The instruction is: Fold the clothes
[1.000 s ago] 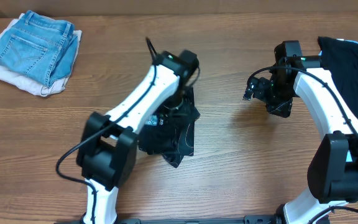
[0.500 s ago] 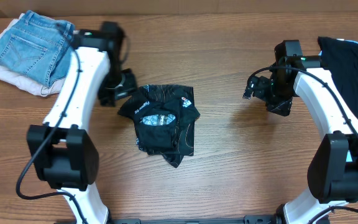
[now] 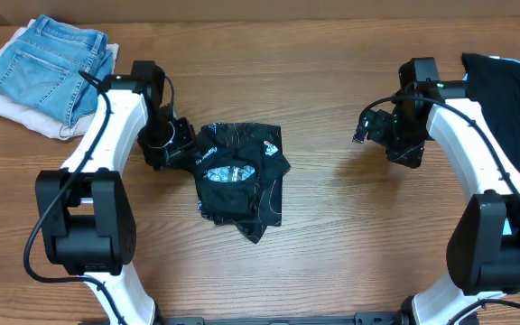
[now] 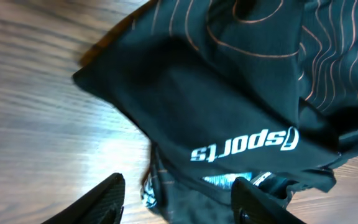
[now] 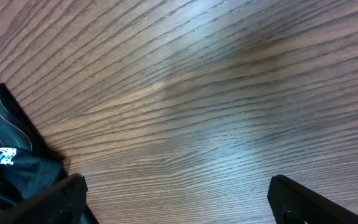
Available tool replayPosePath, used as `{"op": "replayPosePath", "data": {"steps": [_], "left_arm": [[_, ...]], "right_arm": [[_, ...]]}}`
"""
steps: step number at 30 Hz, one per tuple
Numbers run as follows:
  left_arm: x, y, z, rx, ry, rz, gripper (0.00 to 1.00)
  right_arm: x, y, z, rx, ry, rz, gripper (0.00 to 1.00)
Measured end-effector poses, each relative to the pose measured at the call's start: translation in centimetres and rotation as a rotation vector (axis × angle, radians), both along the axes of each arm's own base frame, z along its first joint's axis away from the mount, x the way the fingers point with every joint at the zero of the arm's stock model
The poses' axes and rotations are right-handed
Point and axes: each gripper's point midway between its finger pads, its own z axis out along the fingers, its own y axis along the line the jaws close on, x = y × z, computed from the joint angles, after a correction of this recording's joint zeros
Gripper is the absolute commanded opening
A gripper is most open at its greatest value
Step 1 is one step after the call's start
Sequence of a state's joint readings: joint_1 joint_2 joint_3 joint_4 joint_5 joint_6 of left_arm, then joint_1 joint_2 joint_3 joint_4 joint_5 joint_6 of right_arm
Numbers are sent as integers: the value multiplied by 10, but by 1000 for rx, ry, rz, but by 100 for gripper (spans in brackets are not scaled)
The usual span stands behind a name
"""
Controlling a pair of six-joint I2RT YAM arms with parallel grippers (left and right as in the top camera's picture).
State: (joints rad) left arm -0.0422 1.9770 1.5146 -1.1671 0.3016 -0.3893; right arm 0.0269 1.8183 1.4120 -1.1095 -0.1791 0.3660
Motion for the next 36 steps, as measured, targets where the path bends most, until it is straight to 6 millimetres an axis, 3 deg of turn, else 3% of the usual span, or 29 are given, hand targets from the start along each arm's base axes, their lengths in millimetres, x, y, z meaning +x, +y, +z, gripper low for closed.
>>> {"op": "replayPosePath", "data": {"steps": [8, 14, 21, 36], "left_arm": [[4, -3, -3, -20, -18, 11, 53], [4, -4, -11, -20, -12, 55, 59], [7, -4, -22, -20, -29, 87, 56], [16, -6, -23, -27, -62, 111, 52]], "right_arm": [[0, 0, 0, 0, 1, 0, 98], [0, 0, 0, 0, 0, 0, 98], [0, 0, 0, 0, 2, 0, 97], [-1, 0, 0, -1, 2, 0, 97]]}}
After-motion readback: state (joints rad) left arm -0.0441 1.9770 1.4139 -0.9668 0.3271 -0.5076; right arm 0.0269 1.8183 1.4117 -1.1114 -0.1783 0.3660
